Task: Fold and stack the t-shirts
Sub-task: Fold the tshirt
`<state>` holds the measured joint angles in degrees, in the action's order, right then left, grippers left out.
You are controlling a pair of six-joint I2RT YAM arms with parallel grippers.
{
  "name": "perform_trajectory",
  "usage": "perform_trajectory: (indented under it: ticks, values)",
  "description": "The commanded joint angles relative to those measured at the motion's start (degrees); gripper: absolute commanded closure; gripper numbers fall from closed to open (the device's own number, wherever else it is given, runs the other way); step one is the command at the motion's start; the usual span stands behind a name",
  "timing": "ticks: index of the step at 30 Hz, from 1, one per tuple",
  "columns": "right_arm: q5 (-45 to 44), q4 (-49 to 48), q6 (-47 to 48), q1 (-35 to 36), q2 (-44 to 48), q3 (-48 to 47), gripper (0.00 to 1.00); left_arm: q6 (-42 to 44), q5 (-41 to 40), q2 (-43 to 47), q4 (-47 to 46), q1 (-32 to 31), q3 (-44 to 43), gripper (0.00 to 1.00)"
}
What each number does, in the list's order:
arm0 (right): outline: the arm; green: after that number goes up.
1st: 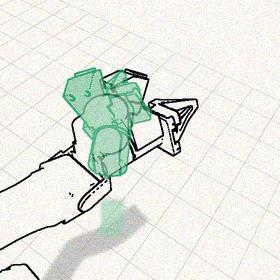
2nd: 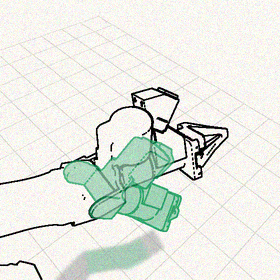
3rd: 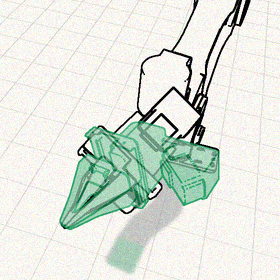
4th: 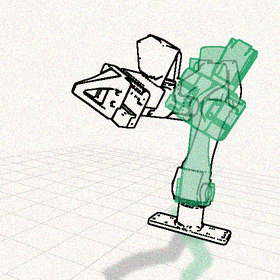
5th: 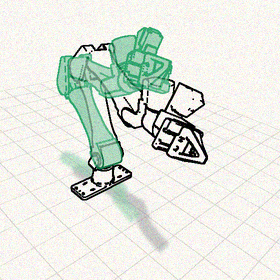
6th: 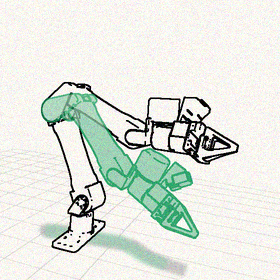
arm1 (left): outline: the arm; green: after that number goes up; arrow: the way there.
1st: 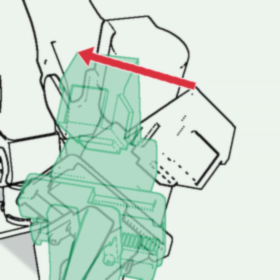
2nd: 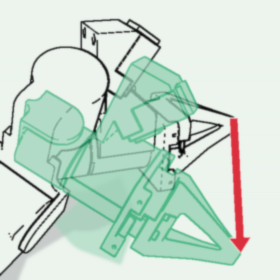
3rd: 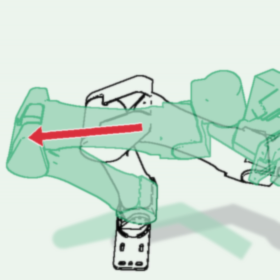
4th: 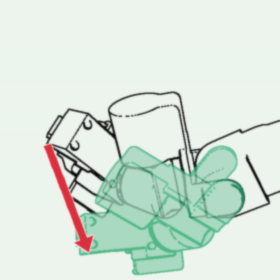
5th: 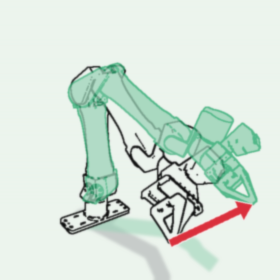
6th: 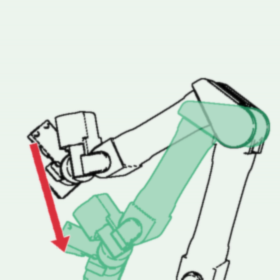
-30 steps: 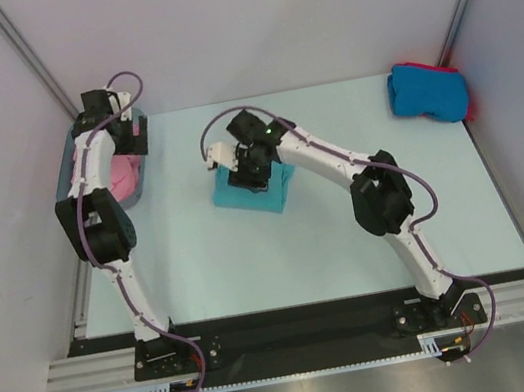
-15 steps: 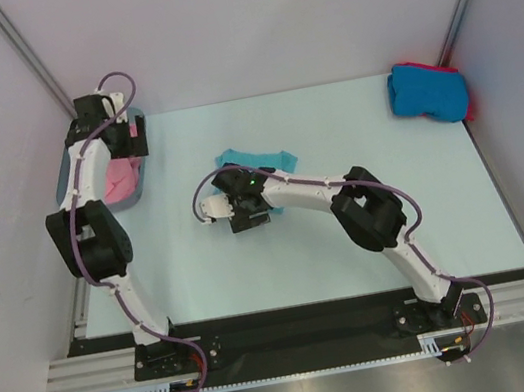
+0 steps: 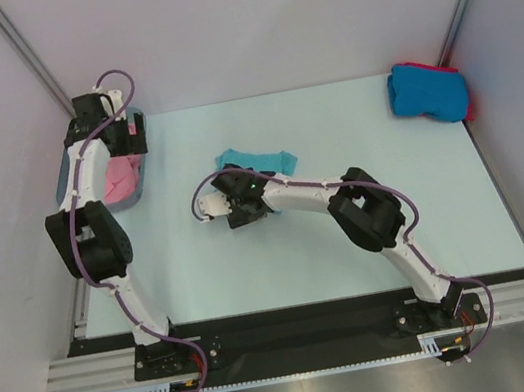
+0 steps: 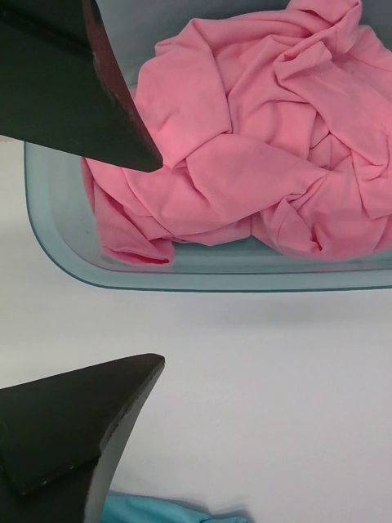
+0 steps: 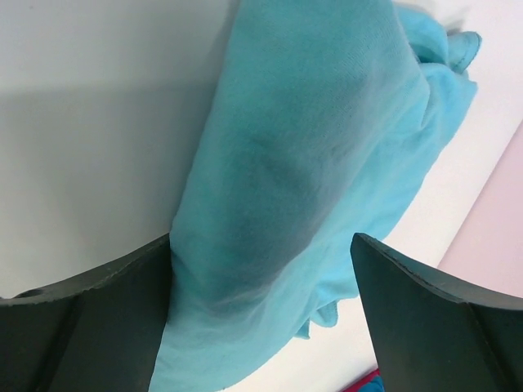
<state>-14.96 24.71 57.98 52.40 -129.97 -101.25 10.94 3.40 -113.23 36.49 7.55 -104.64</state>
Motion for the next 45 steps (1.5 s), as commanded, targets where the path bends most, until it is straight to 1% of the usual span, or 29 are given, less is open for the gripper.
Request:
perform_trajectory:
  ticks: [1,3,6,8,11,14,15,17,19,20,24,30,33,38,43,44,45]
  values:
    - [0.4,-0.5,-2.7,-0.1,-3.4,0.9,0.09,-0.7,1.0,2.8,-1.5,0.5,-1.8,0.0]
    - [-1.1,-2.5,-4.5,-0.7,-3.8,2.4,0.1,-0.7,1.2,2.7,-1.5,0.7,-1.8,0.0]
    - [-2.5,-2.3,-6.9,-1.8,-4.6,3.9,0.13,-0.7,1.4,2.6,-1.6,1.1,-2.0,0.0]
    - [-2.1,-0.4,-8.2,-2.1,-4.5,4.4,0.15,-0.7,1.5,2.5,-1.7,1.3,-2.1,0.0]
    - [-2.6,0.5,-10.2,-2.5,-4.2,5.3,0.2,-0.6,1.7,2.3,-1.8,1.7,-2.8,0.0]
    - [-3.1,1.8,-11.6,-2.7,-4.1,5.2,0.34,-0.7,1.9,2.1,-1.7,2.0,-3.4,0.0]
    - [-3.5,2.0,-11.7,-2.8,-4.1,5.2,0.43,-0.7,2.0,2.1,-1.7,2.0,-3.8,0.0]
    - [-3.8,2.6,-12.3,-3.3,-4.1,5.2,0.51,-0.8,1.9,1.9,-1.8,2.2,-4.1,0.0]
    - [-4.3,2.9,-12.7,-3.8,-4.0,5.1,0.66,-0.8,1.8,1.7,-1.8,2.3,-4.7,0.0]
    - [-4.3,3.0,-13.3,-4.6,-3.8,5.1,0.76,-0.9,1.8,1.5,-1.7,2.3,-5.2,0.0]
    - [-5.7,2.8,-12.8,-6.6,-1.9,5.1,1.0,-1.2,2.0,0.9,-1.5,2.4,-6.6,0.0]
    - [-7.5,1.1,-7.6,-9.8,3.6,4.6,1.0,-1.2,2.0,-0.1,-0.5,2.3,-8.6,0.0]
    - [-7.7,3.4,-6.5,-10.7,3.5,1.3,1.0,-1.4,1.8,-0.1,-0.5,2.4,-8.3,0.0]
    - [-7.5,3.3,-4.8,-12.3,4.3,0.6,1.0,-0.8,1.3,0.1,-0.5,2.2,-8.1,0.0]
    - [-7.3,0.3,-1.5,-13.7,5.5,5.8,1.0,0.2,0.4,0.4,-0.5,2.3,-7.9,0.0]
    - [-6.8,0.2,-0.6,-13.7,5.5,6.7,0.97,0.4,0.0,0.4,-0.5,2.3,-7.9,0.0]
    - [-6.5,0.1,-0.5,-13.6,5.7,7.6,0.9,0.6,0.0,0.4,-0.5,2.3,-7.9,0.0]
